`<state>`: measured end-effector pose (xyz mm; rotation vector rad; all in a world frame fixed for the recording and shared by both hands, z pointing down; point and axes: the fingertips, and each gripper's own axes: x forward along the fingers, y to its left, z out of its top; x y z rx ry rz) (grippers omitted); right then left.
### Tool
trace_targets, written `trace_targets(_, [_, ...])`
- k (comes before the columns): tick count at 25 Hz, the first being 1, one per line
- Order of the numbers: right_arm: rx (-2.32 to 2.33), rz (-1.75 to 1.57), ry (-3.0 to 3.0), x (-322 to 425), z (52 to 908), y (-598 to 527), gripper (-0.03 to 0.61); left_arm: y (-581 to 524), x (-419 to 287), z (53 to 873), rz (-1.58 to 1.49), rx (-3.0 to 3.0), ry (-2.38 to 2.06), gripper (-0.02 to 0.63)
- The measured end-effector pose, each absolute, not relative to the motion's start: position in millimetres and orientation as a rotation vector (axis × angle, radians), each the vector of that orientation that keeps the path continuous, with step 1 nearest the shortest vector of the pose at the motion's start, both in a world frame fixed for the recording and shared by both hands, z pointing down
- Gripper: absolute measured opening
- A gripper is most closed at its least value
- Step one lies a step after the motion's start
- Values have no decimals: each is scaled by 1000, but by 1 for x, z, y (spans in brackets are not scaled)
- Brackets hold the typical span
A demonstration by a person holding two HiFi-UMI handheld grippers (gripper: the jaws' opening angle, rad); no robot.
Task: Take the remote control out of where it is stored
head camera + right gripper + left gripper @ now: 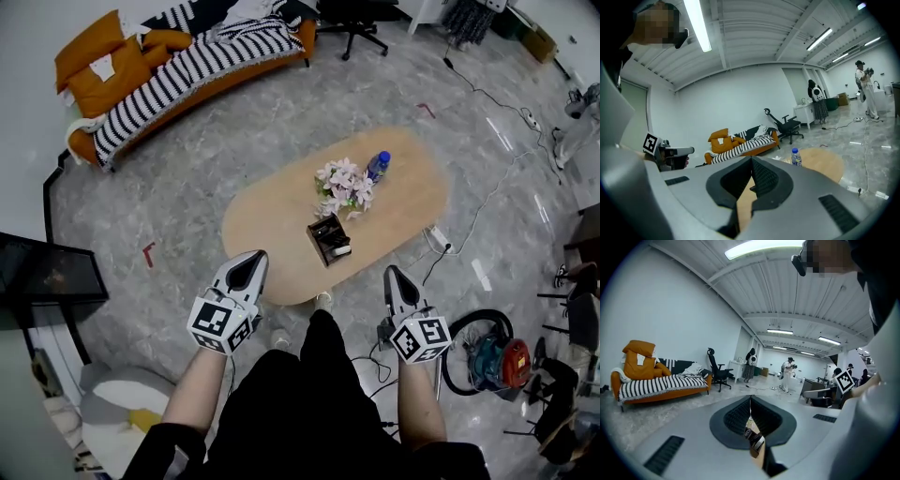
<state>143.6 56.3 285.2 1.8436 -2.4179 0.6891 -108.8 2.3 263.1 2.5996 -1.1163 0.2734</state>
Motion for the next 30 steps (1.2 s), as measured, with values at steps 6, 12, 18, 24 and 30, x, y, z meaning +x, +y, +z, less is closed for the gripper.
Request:
trace_targets(6, [1763, 751, -2414, 134, 316, 33, 8, -16, -90, 298, 368, 2584, -1074, 8])
trace_targets(12, [1701, 834, -2394, 131, 352, 25, 7, -23, -88, 333, 427, 2539, -1079, 8])
trace_targets(18, [1686, 928, -2362, 131, 387, 27, 8, -21, -76, 371, 514, 2488, -1052, 8])
trace_targets(24, [1691, 983, -2330, 135, 405, 39, 8, -27, -50, 409, 654, 2514, -974, 8])
trace_targets(30, [1746, 994, -2267, 162, 414, 48, 7, -43, -18, 440, 806, 2580, -873, 52])
